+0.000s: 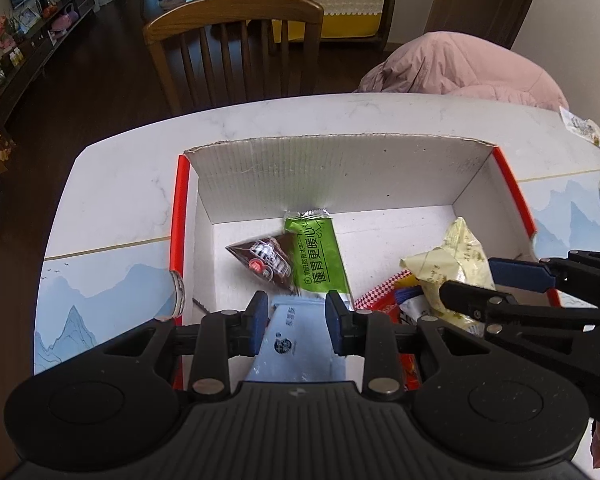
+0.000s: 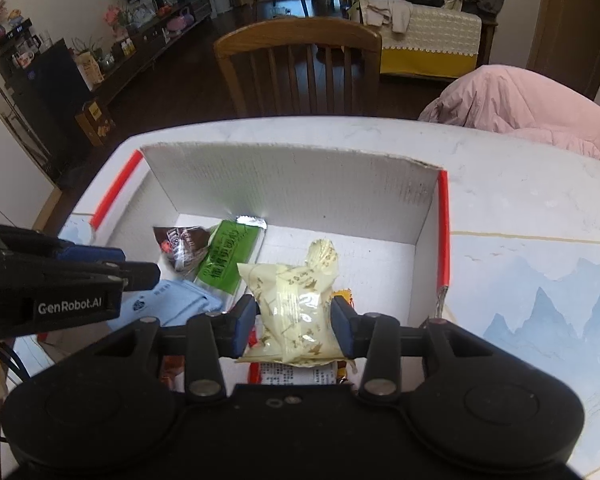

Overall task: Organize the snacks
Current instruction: 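Open both tools to drop the snacks into the box, then move both tools back toward the remaining snacks on the table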

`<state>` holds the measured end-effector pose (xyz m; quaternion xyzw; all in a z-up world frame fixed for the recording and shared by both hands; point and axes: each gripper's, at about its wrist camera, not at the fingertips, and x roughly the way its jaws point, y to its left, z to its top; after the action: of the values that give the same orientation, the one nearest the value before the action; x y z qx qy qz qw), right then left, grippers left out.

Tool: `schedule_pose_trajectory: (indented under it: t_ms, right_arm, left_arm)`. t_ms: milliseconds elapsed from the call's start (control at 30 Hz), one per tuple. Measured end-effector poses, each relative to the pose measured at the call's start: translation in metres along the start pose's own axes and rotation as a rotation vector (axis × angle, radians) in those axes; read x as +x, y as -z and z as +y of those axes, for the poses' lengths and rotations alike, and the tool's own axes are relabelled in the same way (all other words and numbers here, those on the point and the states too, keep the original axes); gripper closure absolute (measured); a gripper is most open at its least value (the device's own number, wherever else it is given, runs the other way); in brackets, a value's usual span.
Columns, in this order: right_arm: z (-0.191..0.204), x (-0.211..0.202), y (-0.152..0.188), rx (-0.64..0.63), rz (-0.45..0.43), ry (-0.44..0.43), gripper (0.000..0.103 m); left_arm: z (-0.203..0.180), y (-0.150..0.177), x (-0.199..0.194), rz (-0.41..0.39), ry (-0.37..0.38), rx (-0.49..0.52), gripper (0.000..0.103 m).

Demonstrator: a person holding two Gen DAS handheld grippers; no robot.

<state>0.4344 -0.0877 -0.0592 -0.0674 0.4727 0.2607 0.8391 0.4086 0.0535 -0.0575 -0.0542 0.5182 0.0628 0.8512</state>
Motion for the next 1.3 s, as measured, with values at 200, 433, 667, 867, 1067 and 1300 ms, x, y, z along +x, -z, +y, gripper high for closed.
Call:
schedule_pose_trajectory:
  t_ms: [200,433,667,867,1067,1300]
  right_arm:
    - [0.003,-0.025,0.004,-0.002,-0.038,-0.016,0.062]
    - [0.008,-0.058,0.014,0.015,-0.080,-0.038,0.061]
    - [0.019,-0.092,0.032,0.013,-0.130,-0.078,0.043]
    - [0.030,-0.112,0.046,0.001,-0.162,-0.085,0.042]
    - [0.043,-0.132,0.068,-0.011,-0.198,-0.115,0.015]
    - [0.054,-0.142,0.094,-0.012,-0.191,-0.143,0.011]
  left_arm:
    - [0.003,0.010,-0.023,-0.037,0.028,-0.001,0.073]
    - [0.008,0.027,-0.056,-0.094,0.082,-0.006,0.072]
    - [0.011,0.051,-0.100,-0.213,0.097,-0.005,0.049]
    - [0.017,0.073,-0.125,-0.253,0.100,0.013,0.045]
    - [0.028,0.101,-0.140,-0.267,0.115,0.008,0.038]
    - [0.041,0.134,-0.153,-0.273,0.131,-0.022,0.032]
